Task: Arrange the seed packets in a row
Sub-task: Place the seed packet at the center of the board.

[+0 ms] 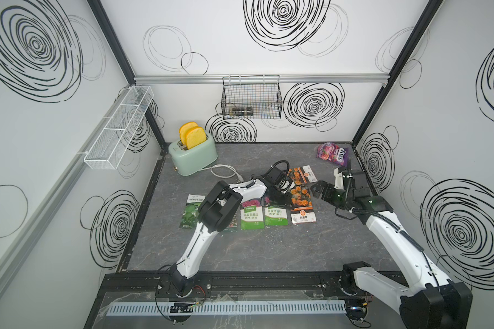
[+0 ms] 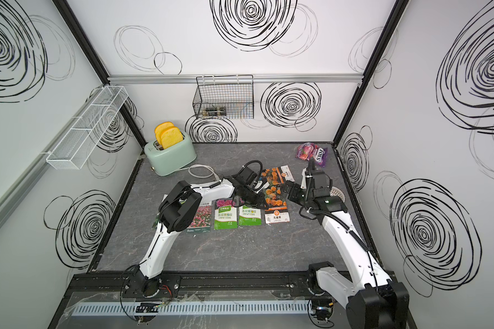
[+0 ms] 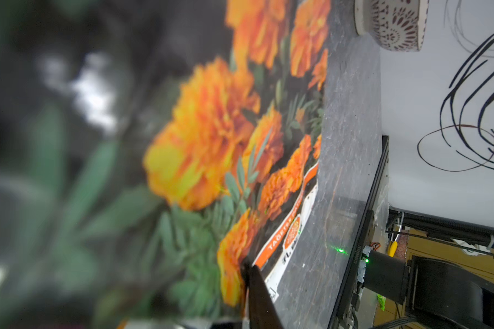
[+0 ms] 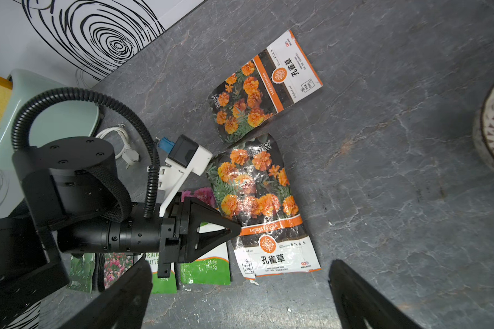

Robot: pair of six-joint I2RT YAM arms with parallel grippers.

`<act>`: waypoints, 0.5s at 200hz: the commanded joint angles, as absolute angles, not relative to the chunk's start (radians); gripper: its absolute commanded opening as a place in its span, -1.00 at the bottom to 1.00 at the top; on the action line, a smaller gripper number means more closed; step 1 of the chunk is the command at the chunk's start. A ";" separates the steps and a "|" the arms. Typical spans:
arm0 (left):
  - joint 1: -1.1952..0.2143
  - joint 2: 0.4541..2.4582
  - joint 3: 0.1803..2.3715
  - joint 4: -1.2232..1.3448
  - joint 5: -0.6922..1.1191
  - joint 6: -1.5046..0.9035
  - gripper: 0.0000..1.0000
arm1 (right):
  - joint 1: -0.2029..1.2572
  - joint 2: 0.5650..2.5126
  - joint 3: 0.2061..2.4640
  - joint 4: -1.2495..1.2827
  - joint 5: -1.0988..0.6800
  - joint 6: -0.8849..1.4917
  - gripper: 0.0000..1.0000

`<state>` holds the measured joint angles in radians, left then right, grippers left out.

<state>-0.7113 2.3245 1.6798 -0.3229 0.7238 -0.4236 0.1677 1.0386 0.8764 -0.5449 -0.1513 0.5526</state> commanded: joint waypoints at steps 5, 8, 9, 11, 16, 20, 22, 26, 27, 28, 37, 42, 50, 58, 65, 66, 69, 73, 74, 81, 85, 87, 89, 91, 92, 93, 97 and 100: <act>-0.698 2.338 1.700 -0.353 0.736 -0.393 -0.48 | 0.163 1.040 0.861 -0.530 -0.156 0.541 0.96; -0.697 2.337 1.701 -0.353 0.735 -0.393 -0.45 | 0.163 1.041 0.858 -0.529 -0.157 0.541 0.96; -0.697 2.337 1.701 -0.353 0.734 -0.393 -0.44 | 0.163 1.041 0.858 -0.529 -0.157 0.541 0.96; -0.697 2.336 1.701 -0.354 0.733 -0.393 -0.43 | 0.162 1.041 0.856 -0.529 -0.157 0.541 0.96; -0.695 2.332 1.700 -0.353 0.728 -0.395 -0.40 | 0.163 1.042 0.856 -0.528 -0.157 0.540 0.96; -0.694 2.328 1.699 -0.349 0.724 -0.396 -0.35 | 0.162 1.042 0.855 -0.528 -0.157 0.540 0.96; -0.694 2.327 1.697 -0.347 0.723 -0.397 -0.33 | 0.163 1.042 0.854 -0.527 -0.157 0.540 0.96; -0.692 2.322 1.695 -0.343 0.723 -0.401 -0.28 | 0.163 1.042 0.852 -0.528 -0.158 0.540 0.96; -0.691 2.321 1.694 -0.341 0.723 -0.402 -0.27 | 0.163 1.042 0.852 -0.527 -0.158 0.540 0.96; -0.691 2.320 1.694 -0.340 0.723 -0.403 -0.26 | 0.163 1.042 0.852 -0.527 -0.158 0.539 0.96; -0.685 2.311 1.694 -0.332 0.721 -0.416 -0.22 | 0.163 1.040 0.853 -0.527 -0.158 0.538 0.96; -0.682 2.305 1.694 -0.329 0.721 -0.421 -0.17 | 0.162 1.040 0.854 -0.529 -0.158 0.537 0.96; -0.677 2.294 1.696 -0.325 0.718 -0.423 -0.08 | 0.163 1.040 0.855 -0.530 -0.159 0.535 0.96; -0.673 2.280 1.701 -0.324 0.713 -0.423 0.05 | 0.162 1.042 0.857 -0.531 -0.160 0.530 0.96; -0.668 2.266 1.705 -0.322 0.711 -0.423 0.15 | 0.162 1.046 0.858 -0.534 -0.163 0.527 0.96; -0.668 2.264 1.706 -0.322 0.710 -0.423 0.16 | 0.162 1.047 0.858 -0.535 -0.163 0.526 0.96; -0.666 2.259 1.708 -0.322 0.709 -0.445 0.21 | 0.162 1.049 0.859 -0.537 -0.163 0.525 0.96; -0.665 2.249 1.712 -0.323 0.706 -0.450 0.25 | 0.162 1.052 0.860 -0.538 -0.164 0.523 0.96; -0.664 2.247 1.713 -0.324 0.707 -0.450 0.26 | 0.161 1.052 0.860 -0.537 -0.165 0.523 0.96; -0.661 2.234 1.723 -0.329 0.703 -0.454 0.34 | 0.161 1.054 0.857 -0.538 -0.168 0.522 0.96; -0.659 2.228 1.728 -0.335 0.701 -0.455 0.38 | 0.161 1.055 0.855 -0.538 -0.169 0.522 0.96; -0.658 2.224 1.732 -0.336 0.699 -0.456 0.40 | 0.161 1.056 0.854 -0.538 -0.169 0.522 0.96; -0.657 2.219 1.734 -0.338 0.698 -0.456 0.42 | 0.161 1.057 0.853 -0.537 -0.170 0.522 0.96; -0.656 2.215 1.737 -0.340 0.699 -0.457 0.44 | 0.161 1.057 0.852 -0.536 -0.170 0.522 0.96; -0.655 2.213 1.737 -0.340 0.698 -0.457 0.45 | 0.161 1.057 0.850 -0.535 -0.170 0.522 0.96; -0.654 2.210 1.738 -0.341 0.699 -0.458 0.46 | 0.161 1.057 0.850 -0.534 -0.171 0.522 0.96; -0.654 2.202 1.741 -0.342 0.699 -0.460 0.49 | 0.161 1.057 0.846 -0.533 -0.173 0.521 0.96; -0.651 2.193 1.741 -0.342 0.698 -0.461 0.53 | 0.161 1.058 0.845 -0.531 -0.172 0.521 0.96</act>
